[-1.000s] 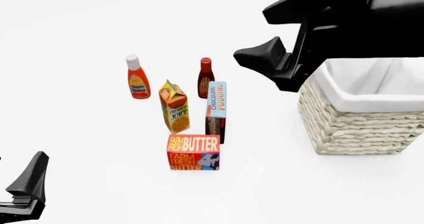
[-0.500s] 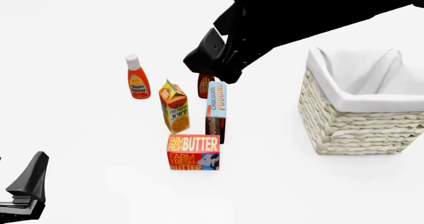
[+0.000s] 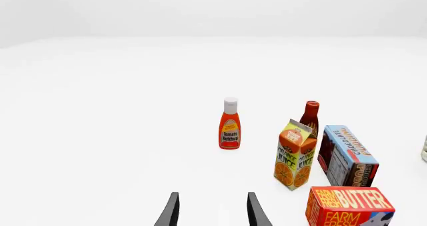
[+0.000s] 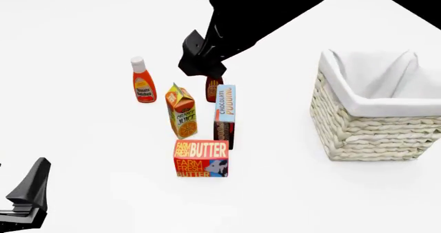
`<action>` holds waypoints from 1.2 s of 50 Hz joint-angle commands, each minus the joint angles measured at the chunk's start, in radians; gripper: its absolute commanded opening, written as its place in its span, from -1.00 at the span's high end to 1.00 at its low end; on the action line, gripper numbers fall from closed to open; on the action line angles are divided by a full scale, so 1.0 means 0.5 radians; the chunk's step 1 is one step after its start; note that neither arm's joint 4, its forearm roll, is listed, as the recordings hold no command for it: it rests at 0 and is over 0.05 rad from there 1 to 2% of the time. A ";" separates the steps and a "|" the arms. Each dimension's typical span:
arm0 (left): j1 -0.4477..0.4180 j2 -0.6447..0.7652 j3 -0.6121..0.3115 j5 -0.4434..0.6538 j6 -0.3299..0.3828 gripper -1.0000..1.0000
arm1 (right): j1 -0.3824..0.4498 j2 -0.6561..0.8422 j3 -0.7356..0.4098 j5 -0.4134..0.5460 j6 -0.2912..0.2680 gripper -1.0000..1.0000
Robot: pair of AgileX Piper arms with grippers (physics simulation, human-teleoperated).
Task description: Pick the butter and place it in the basket.
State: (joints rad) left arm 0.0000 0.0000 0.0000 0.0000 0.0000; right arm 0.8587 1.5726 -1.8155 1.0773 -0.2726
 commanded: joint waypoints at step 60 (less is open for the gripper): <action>0.000 0.000 0.000 0.000 0.000 -1.00 | 0.077 0.974 -0.436 0.285 -0.599 -1.00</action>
State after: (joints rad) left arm 0.0000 0.0000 0.0000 0.0000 0.0000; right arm 0.9034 2.0492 -2.0601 1.2194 -0.5124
